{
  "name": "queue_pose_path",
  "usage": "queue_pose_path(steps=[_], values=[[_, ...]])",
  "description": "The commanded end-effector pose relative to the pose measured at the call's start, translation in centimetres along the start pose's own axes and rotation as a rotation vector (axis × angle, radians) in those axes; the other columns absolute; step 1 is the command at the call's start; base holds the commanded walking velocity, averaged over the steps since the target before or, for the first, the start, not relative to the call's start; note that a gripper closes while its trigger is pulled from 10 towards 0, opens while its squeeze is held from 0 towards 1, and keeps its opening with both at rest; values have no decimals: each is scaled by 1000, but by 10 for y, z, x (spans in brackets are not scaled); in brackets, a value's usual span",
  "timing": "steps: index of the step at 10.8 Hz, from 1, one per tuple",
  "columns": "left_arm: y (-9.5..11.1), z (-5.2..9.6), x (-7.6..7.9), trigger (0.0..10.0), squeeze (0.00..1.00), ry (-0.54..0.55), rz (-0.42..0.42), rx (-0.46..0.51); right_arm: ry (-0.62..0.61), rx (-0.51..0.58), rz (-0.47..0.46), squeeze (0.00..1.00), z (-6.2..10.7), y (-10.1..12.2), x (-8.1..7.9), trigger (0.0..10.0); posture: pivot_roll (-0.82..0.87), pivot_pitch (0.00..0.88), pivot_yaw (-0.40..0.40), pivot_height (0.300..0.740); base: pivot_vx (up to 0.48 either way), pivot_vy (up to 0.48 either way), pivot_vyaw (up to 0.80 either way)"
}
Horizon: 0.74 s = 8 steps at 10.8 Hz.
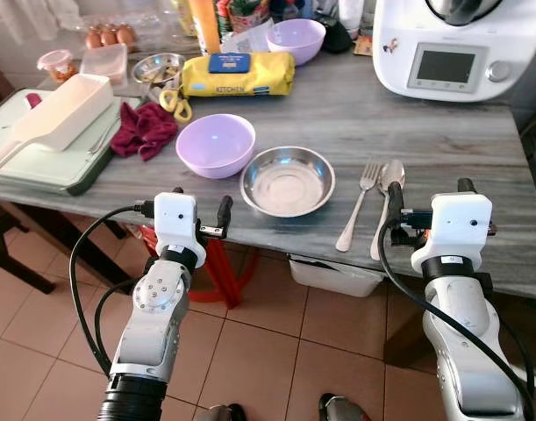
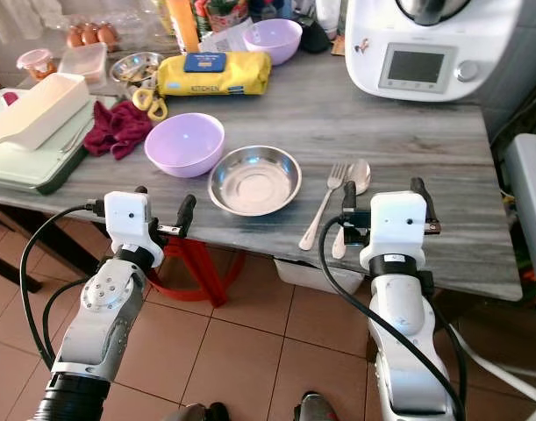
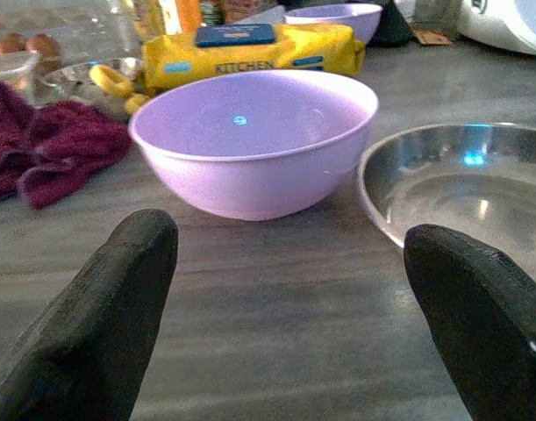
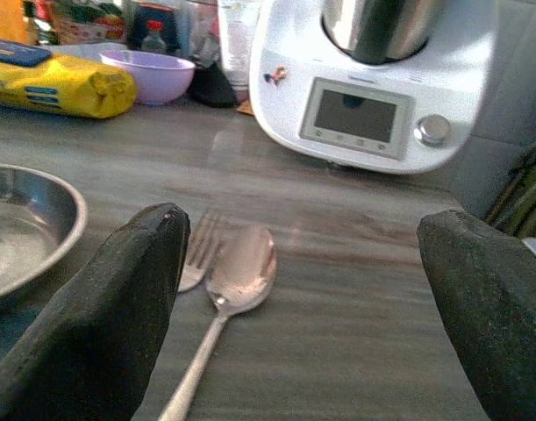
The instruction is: Setting the table
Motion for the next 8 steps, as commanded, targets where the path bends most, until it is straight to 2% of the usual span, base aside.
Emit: queue_pose_path(steps=[1, 3, 8], values=[[-8, 2, -2, 10000, 0, 12, -11, -34, 2, 10, -2, 0, 1, 2, 0, 10000, -166, 158, 100, 740, 0, 0, 0], [-9, 3, 0, 10000, 0, 6, -17, -41, 4, 10, 1, 0, 1, 2, 0, 10000, -166, 160, 101, 740, 0, 0, 0], [-8, 4, 0, 10000, 0, -1, -30, -45, 4, 3, -4, 0, 2, 0, -2, 10000, -159, 166, 107, 740, -269, 0, 0]])
Point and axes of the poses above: a point about 5 cm out from each wrist's last joint towards the gripper, its own z axis pointing back from the gripper into the wrist, its own y axis along the axis of the wrist's last joint, x = y × z, the point moved 6 cm from there along -z, pointing out of the wrist towards the gripper, and after that the axes turned 10 degrees about -z, right-handed, at the moved point
